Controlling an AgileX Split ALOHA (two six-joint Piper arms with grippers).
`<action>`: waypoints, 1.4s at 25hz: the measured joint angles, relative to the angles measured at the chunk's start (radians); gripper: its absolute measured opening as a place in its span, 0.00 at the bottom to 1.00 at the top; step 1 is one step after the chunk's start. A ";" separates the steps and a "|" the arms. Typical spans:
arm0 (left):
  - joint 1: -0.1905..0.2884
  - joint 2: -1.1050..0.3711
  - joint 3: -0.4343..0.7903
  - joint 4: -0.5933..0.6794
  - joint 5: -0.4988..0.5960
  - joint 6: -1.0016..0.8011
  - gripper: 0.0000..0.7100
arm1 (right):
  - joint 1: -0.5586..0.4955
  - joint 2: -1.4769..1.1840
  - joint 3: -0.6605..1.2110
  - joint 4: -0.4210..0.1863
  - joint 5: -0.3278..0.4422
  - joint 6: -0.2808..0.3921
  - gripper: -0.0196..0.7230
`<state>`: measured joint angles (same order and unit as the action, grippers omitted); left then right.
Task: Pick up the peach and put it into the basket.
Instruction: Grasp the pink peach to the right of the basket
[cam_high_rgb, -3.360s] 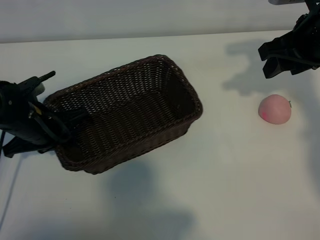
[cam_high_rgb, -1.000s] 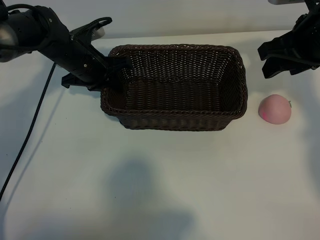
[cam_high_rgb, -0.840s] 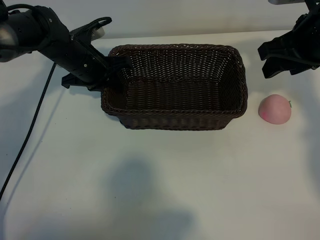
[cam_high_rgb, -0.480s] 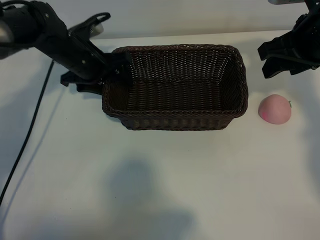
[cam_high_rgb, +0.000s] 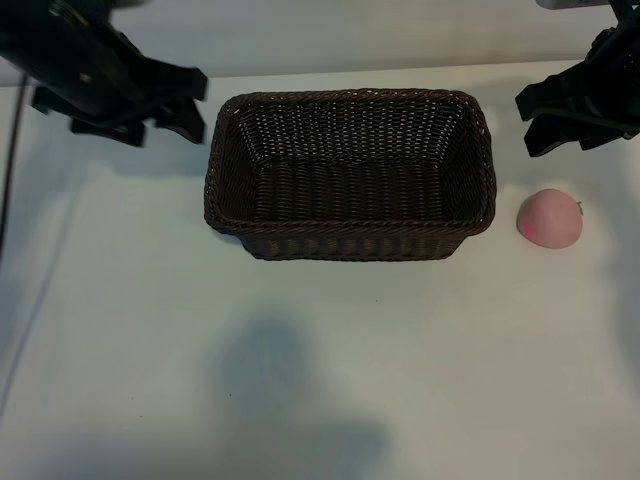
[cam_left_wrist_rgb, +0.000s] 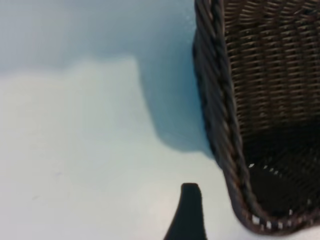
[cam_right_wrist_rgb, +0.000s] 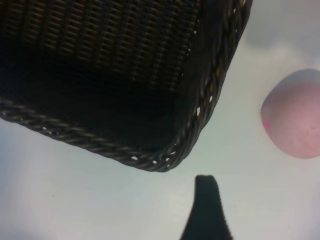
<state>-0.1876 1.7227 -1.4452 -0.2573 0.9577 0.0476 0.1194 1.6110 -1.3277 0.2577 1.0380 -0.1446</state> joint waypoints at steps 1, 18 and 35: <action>0.019 -0.017 -0.009 0.008 0.031 0.006 0.88 | 0.000 0.000 0.000 0.000 0.000 0.000 0.73; 0.373 -0.598 0.052 0.006 0.206 0.125 0.84 | 0.000 0.000 0.000 0.000 0.003 0.000 0.73; 0.295 -1.368 0.630 0.076 0.077 0.191 0.84 | 0.000 0.000 0.000 0.000 0.003 0.000 0.73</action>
<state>0.1077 0.3551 -0.8153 -0.1817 1.0349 0.2388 0.1194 1.6110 -1.3277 0.2577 1.0407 -0.1446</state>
